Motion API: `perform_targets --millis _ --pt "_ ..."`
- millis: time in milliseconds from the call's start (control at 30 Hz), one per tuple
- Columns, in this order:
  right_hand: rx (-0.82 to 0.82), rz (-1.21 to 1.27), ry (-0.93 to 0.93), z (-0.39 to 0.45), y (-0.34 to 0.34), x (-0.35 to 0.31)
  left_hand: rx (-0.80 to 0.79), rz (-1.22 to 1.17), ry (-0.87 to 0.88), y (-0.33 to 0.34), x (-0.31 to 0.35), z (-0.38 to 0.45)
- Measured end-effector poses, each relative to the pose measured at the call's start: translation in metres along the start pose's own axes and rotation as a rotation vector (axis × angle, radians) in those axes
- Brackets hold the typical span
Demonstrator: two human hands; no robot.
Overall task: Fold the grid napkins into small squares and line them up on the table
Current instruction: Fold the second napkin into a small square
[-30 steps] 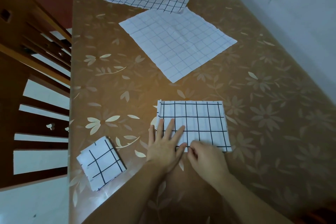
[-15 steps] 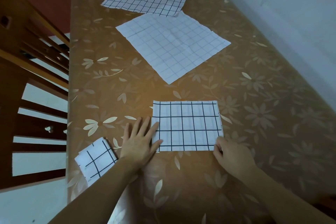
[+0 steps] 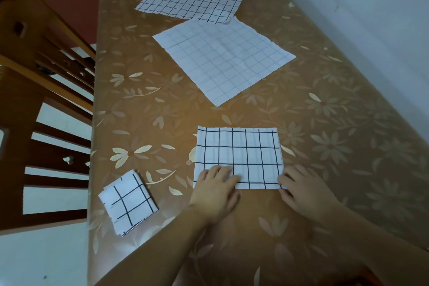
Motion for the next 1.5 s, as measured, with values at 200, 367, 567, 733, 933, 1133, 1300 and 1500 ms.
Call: perform_targets --millis 200,367,567,733,933,1133,1300,1500 --pt "-0.013 0.002 -0.094 0.004 -0.009 -0.015 -0.034 -0.013 -0.006 -0.004 0.019 0.003" --pt "-0.036 0.231 -0.063 -0.004 -0.032 -0.049 0.069 0.057 0.096 -0.009 0.045 -0.008" --pt "-0.083 0.319 -0.126 -0.023 -0.031 -0.079 0.104 0.010 -0.047 -0.011 0.025 -0.029" --pt "-0.061 0.240 -0.097 -0.034 -0.011 -0.062 0.151 -0.159 -0.027 -0.016 0.018 -0.060" --pt "-0.057 0.296 -0.072 -0.026 -0.008 -0.049 0.351 -0.321 -0.143 -0.041 0.003 -0.105" --pt "-0.289 0.875 0.120 -0.037 -0.010 -0.064 0.310 -0.448 -0.436 -0.019 -0.038 -0.144" --pt "-0.379 1.162 0.255 -0.043 -0.001 -0.074 0.400 -0.622 -0.563 -0.016 -0.055 -0.163" --pt "-0.389 1.081 0.431 -0.048 0.014 -0.069 0.321 -0.580 -0.622 -0.015 -0.062 -0.163"
Point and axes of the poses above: each hand's wrist, its own z-axis towards the middle knuckle, its own y-axis out of the palm, x = y × z, the point moved 10 cm from there along z, towards the middle knuckle, and after that the axes turned 3 degrees about -y, right-handed, at the moved point
